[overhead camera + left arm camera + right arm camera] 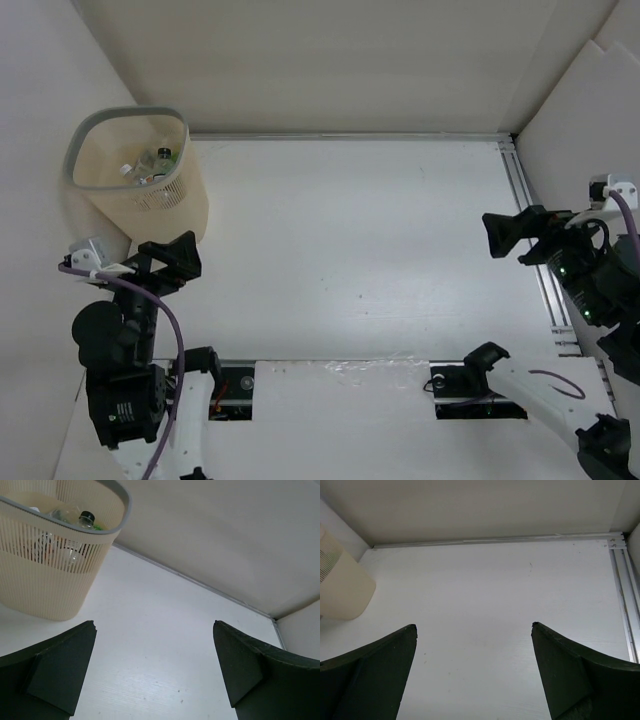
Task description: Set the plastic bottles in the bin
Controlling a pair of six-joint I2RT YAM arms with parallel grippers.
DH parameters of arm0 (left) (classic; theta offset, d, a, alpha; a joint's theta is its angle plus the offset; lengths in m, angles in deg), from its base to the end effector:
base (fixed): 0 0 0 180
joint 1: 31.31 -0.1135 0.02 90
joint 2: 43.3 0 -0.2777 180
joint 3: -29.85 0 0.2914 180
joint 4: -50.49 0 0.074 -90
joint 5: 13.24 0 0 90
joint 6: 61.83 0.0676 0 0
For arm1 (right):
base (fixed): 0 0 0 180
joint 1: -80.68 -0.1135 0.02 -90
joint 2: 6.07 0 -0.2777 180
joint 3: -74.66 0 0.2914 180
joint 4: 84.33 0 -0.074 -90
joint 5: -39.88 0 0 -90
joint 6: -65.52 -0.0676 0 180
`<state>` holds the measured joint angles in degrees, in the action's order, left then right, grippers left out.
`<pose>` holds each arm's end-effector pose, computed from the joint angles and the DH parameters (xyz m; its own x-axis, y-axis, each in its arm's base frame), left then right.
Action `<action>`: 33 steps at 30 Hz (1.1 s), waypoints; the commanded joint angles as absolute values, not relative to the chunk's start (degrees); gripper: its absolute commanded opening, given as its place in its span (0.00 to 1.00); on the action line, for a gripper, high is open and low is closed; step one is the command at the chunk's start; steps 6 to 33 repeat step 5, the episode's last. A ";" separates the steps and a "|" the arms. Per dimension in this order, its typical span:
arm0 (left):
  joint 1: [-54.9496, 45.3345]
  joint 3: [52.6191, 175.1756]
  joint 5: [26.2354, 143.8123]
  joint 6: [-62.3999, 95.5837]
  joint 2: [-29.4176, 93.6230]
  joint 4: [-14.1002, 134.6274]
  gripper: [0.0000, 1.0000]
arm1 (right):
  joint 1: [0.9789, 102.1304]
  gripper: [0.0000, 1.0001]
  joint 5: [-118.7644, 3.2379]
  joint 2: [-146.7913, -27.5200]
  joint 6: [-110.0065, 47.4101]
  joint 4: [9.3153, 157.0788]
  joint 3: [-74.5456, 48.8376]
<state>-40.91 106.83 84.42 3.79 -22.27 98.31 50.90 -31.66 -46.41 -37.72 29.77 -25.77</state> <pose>0.0641 0.0017 0.4745 0.1415 -0.3910 -0.9095 0.0255 0.9198 -0.3915 0.0897 0.0266 0.5319 -0.1308 0.1754 -0.9758 -0.1723 0.9652 0.1967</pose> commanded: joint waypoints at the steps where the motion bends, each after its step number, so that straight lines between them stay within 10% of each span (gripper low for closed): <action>1: -40.01 106.15 86.43 4.79 -22.91 99.19 1.00 | 50.27 1.00 -29.64 -45.10 -36.70 26.84 -27.57; 33: -39.48 105.62 86.43 5.32 -22.30 99.72 1.00 | 50.27 1.00 -28.94 -43.52 -36.70 26.84 -27.57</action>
